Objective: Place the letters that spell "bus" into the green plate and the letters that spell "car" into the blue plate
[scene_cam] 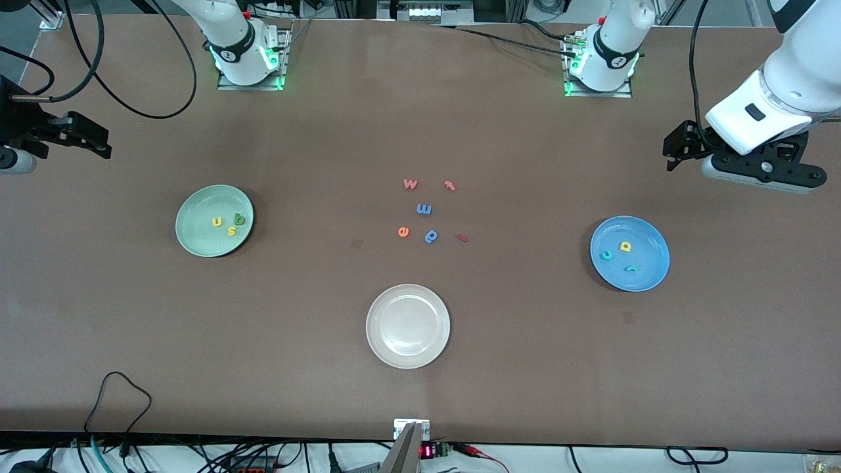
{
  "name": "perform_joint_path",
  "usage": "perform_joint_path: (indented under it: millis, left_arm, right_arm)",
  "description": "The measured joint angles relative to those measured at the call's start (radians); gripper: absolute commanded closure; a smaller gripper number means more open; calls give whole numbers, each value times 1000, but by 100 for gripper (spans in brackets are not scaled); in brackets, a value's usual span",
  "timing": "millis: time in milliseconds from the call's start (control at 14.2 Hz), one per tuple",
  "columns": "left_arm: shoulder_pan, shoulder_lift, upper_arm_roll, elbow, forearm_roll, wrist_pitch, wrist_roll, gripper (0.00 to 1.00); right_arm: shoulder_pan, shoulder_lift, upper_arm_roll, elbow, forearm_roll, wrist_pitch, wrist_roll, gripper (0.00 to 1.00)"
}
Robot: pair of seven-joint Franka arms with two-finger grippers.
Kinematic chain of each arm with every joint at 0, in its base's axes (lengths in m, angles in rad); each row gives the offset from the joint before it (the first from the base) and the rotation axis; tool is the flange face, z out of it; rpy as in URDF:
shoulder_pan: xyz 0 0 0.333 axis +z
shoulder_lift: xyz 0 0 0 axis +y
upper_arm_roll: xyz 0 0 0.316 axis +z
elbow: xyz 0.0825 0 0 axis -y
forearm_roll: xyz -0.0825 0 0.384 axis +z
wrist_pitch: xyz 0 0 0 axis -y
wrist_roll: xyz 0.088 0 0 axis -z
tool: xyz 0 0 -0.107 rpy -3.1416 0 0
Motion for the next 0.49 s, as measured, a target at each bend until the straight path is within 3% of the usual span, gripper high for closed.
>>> perform_joint_path:
  millis: [211,493]
  left_arm:
    - [0,0,-3,0,0,0,0,0]
    - [-1,0,-14,0,0,-1,-1,0]
  right_arm:
    - [-3,17,-4,-1,80,0,8,0]
    - [-7,27,-11,-1,91,0,9,0]
